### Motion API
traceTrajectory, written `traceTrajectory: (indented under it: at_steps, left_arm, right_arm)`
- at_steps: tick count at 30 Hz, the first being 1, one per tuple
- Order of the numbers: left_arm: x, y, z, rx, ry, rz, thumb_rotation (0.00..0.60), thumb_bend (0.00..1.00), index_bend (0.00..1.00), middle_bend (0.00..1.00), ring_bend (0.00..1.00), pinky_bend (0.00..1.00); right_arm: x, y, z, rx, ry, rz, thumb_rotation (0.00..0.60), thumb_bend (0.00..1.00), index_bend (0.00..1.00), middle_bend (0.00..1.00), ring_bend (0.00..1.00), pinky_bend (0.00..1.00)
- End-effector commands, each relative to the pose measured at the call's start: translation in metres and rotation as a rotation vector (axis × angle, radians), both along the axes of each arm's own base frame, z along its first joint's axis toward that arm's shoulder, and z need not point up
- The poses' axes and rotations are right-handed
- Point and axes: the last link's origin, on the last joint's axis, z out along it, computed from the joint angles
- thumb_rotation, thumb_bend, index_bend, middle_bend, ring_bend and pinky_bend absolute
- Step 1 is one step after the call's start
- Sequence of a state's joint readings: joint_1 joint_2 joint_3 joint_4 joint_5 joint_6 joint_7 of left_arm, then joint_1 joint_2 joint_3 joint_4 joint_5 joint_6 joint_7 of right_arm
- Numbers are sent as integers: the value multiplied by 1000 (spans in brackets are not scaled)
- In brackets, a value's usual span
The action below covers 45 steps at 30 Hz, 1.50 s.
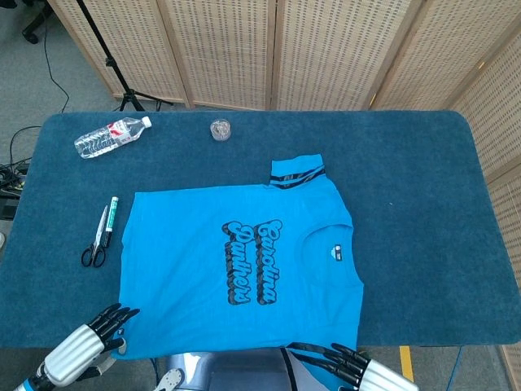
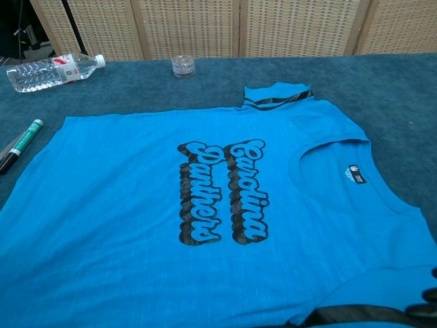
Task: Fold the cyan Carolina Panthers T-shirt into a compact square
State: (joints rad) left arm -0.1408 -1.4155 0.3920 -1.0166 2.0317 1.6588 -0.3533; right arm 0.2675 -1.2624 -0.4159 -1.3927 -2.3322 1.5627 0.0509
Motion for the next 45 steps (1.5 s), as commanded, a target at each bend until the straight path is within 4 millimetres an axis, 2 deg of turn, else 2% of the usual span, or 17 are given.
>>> traceTrajectory:
  at_steps: [1, 20, 29, 34, 45]
  left_arm:
    - [0, -1, -1, -6, 2, -1, 600, 539, 762, 0, 0, 0]
    - [1, -2, -1, -13, -2, 2, 600, 541, 762, 0, 0, 0]
    - [2, 8, 3, 31, -17, 21, 600, 541, 763, 0, 0, 0]
    - [7, 17, 7, 62, -35, 25, 600, 541, 763, 0, 0, 0]
    - [27, 60, 18, 171, -38, 27, 600, 541, 768, 0, 0, 0]
  right_arm:
    - [0, 0, -1, -1, 0, 2, 600, 517, 672, 26, 0, 0]
    - [1, 2, -2, 4, 0, 5, 600, 517, 672, 26, 0, 0]
    - [3, -7, 1, -14, -18, -21, 600, 517, 672, 26, 0, 0]
    - [7, -17, 6, -34, -51, -56, 600, 517, 672, 26, 0, 0]
    - [19, -63, 28, -118, -157, -188, 600, 517, 672, 26, 0, 0]
